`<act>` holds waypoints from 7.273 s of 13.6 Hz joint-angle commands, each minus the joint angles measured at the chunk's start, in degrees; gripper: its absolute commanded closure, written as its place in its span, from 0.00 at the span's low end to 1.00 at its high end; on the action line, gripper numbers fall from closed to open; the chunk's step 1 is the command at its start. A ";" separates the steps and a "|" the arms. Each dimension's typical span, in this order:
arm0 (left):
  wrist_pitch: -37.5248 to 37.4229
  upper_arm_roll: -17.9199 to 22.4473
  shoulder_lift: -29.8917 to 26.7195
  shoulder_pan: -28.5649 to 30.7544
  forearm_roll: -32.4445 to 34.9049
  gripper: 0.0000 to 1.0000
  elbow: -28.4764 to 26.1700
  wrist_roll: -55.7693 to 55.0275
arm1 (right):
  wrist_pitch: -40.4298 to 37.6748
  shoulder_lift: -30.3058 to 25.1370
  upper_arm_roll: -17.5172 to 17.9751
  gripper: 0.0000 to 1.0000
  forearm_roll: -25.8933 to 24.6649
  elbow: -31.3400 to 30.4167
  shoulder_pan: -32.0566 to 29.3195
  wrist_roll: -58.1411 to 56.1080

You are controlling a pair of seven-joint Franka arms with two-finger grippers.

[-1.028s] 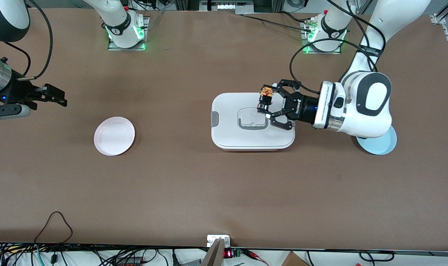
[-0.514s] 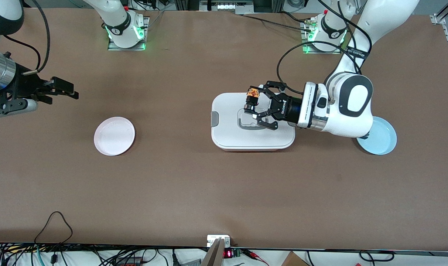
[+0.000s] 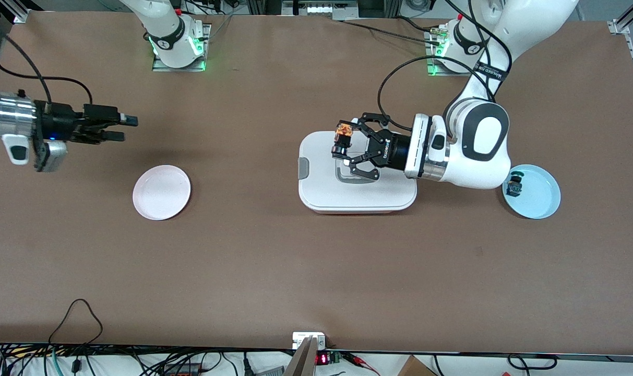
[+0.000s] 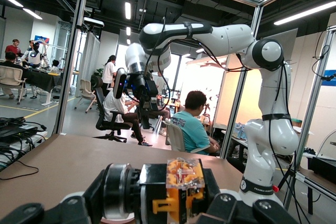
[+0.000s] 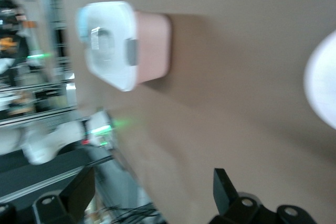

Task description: Transfer orange switch to right arm and place

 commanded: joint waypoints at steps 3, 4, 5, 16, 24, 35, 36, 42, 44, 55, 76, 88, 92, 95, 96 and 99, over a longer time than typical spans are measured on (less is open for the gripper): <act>2.17 0.41 -0.67 -1.38 -4.30 1.00 -1.92 5.88 | -9.52 7.61 0.57 0.00 20.89 -4.81 -1.67 -12.87; 2.36 0.40 -0.67 -1.38 -4.47 1.00 -1.83 6.58 | -9.97 8.15 0.75 0.00 26.68 -7.87 -1.32 -14.89; 2.36 0.40 -0.58 -1.46 -5.17 1.00 -1.92 6.94 | -9.98 8.24 1.18 0.00 31.43 -10.86 -0.36 -17.09; 3.32 0.40 -0.58 -2.17 -5.70 1.00 -3.24 9.05 | 7.74 9.91 1.28 0.00 63.53 -15.03 26.95 -22.39; 3.94 0.40 -0.58 -3.05 -8.43 1.00 -3.15 9.05 | 28.68 6.84 1.28 0.00 73.93 -8.53 39.72 -6.41; 4.03 0.40 -0.67 -3.05 -8.43 1.00 -3.15 9.05 | 41.78 7.09 1.36 0.02 74.11 -2.02 44.90 0.12; 3.94 0.40 -0.67 -3.05 -8.43 1.00 -3.24 9.23 | 42.40 7.36 1.36 0.05 74.11 -1.93 45.26 0.12; 3.94 0.40 -0.67 -3.05 -8.43 1.00 -3.24 9.31 | 46.89 8.50 1.36 0.53 74.46 0.79 47.11 0.12; 3.94 0.40 -0.67 -3.05 -8.43 1.00 -3.24 9.31 | 46.71 8.50 1.28 0.76 74.37 0.80 46.84 0.12; 3.94 0.40 -1.02 -3.05 -8.43 0.65 -3.94 8.61 | 46.36 8.50 0.92 1.00 74.20 0.97 45.88 0.12; -4.66 1.46 -2.60 3.71 0.61 0.00 -6.66 8.35 | 6.68 5.95 0.66 1.00 45.50 -4.48 18.22 4.60; -16.36 13.14 -2.78 7.76 26.53 0.00 -6.49 7.64 | -6.46 4.20 -3.90 1.00 21.94 -2.11 8.52 4.95; -16.45 17.09 -2.87 7.76 34.88 0.00 -6.49 3.98 | -4.45 3.76 -9.17 1.00 3.75 0.88 8.61 5.04; -16.36 18.86 -3.39 7.76 40.68 0.00 -5.61 -4.46 | -1.65 2.89 -11.82 1.00 -10.04 3.86 8.79 9.23; -16.28 19.47 -3.83 7.76 42.09 0.00 -5.52 -7.44 | 1.42 1.31 -11.39 1.00 -15.83 4.22 9.13 13.00; -16.19 20.00 -5.67 7.76 52.62 0.00 -2.37 -19.73 | 8.02 -3.79 -11.03 1.00 -29.64 3.70 13.51 23.99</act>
